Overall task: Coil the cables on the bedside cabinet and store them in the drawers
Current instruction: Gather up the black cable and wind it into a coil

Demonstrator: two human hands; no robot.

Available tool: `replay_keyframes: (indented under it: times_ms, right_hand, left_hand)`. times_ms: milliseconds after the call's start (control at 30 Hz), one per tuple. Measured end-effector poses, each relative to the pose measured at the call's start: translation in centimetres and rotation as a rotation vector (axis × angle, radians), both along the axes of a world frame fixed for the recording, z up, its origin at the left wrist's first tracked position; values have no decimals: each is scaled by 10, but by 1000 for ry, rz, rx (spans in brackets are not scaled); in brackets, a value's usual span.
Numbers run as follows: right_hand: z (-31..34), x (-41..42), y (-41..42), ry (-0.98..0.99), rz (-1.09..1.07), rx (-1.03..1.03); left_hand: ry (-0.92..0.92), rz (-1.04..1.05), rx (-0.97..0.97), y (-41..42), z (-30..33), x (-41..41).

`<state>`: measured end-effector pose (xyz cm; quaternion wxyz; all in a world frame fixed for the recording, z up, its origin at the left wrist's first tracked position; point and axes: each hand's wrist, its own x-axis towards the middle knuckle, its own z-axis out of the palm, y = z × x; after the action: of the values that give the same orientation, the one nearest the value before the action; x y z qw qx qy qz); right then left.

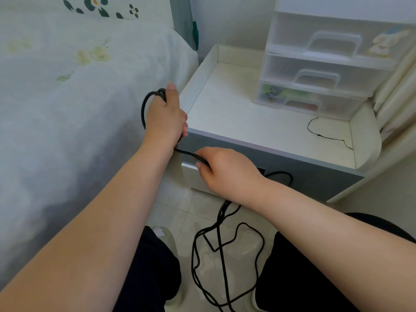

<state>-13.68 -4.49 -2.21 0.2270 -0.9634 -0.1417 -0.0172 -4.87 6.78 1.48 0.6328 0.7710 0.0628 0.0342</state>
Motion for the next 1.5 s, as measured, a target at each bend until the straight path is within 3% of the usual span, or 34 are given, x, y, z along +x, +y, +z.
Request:
replay_keyframes:
  times_ms: [167,300,400,567,767,1000,1300,1400,1500]
  right_hand:
    - [11,2,-12,-31,54,132]
    - [14,8,-27,175,75,447]
    - [15,14,-41,239,35,512]
    - [13,18,-49,145,1,494]
    - [11,23,-60,106,-161,325]
    - [16,32,-63,224,-149,852]
    - [25,29,-65,111,-227,770]
    - [26,34,-66,306,-222,837]
    - [13,37,-65,621,-48,1091]
  left_hand:
    - [-51,-184,485,-10,-13,-3]
    - [75,-358,673,-16,-19,-8]
    - [187,-520,578,-18,-20,-15]
    - [292,-681,495,-22,-22,-22]
    - [425,-786,83,-16,-6,-28]
    - [538,-905,-222,-8,5,-27]
    - [631,-1134,-385,-6,2,-35]
    - [621,-1166,-534,-10,4,-38]
    - [596,-1146,-740,-5,9,-29]
